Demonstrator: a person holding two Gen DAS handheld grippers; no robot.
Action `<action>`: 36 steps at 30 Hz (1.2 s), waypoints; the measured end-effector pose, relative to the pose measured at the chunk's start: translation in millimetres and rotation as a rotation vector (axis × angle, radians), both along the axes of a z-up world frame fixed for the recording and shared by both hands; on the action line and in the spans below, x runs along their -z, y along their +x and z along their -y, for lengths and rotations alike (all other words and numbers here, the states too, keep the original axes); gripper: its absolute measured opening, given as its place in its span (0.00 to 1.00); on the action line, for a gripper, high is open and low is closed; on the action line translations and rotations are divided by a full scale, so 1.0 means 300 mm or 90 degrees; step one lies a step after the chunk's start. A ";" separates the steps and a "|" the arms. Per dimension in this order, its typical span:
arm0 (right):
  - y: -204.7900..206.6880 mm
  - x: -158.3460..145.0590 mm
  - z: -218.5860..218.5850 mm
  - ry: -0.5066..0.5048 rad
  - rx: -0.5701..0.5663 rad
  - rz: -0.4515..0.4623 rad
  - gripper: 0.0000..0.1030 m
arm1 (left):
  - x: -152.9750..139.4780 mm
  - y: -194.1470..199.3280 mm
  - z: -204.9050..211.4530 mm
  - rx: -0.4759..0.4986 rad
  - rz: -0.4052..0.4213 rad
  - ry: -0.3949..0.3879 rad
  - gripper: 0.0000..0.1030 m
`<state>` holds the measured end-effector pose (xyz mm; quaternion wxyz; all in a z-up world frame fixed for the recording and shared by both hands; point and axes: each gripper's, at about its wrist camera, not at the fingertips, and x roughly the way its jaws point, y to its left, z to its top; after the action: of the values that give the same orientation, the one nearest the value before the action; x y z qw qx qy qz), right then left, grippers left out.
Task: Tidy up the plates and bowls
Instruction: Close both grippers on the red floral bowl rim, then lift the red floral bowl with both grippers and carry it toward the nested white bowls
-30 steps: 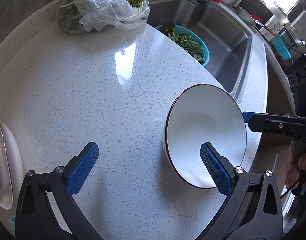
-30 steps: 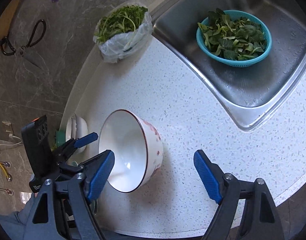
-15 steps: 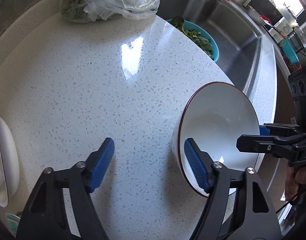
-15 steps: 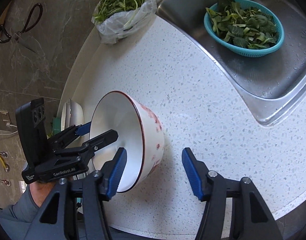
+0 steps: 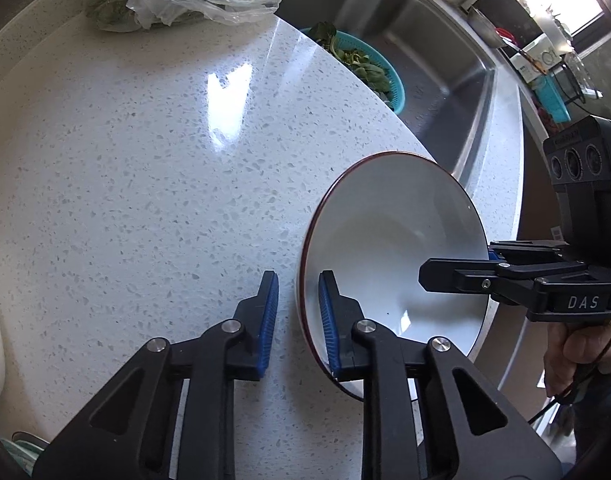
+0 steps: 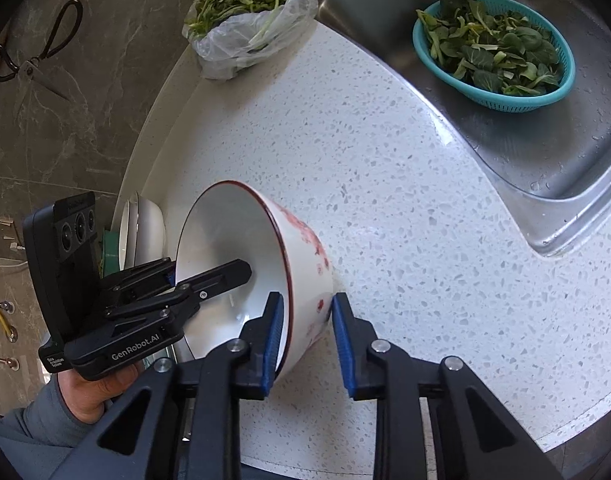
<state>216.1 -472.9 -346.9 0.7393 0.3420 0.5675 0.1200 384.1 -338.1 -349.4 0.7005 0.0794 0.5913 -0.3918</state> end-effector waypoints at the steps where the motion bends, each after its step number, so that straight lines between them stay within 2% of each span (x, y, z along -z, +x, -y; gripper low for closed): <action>1: -0.001 0.000 0.000 0.001 0.003 -0.001 0.27 | -0.001 -0.001 0.003 0.001 0.000 -0.001 0.16; 3: 0.000 0.002 -0.001 0.002 0.005 -0.003 0.26 | -0.006 -0.012 0.007 0.006 0.001 -0.003 0.11; 15: 0.023 -0.036 -0.016 -0.009 0.001 -0.008 0.22 | -0.047 -0.020 -0.029 -0.007 0.003 -0.006 0.10; 24: 0.081 -0.068 -0.103 -0.016 -0.032 -0.005 0.22 | -0.077 0.020 -0.129 -0.060 -0.009 -0.011 0.10; 36: 0.126 -0.018 -0.137 -0.009 -0.015 -0.041 0.21 | -0.010 0.073 -0.164 -0.084 -0.048 -0.012 0.10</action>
<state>253.9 -431.6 -341.5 0.7215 0.3338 0.5958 0.1141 406.0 -288.9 -346.3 0.7026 0.0191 0.6177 -0.3529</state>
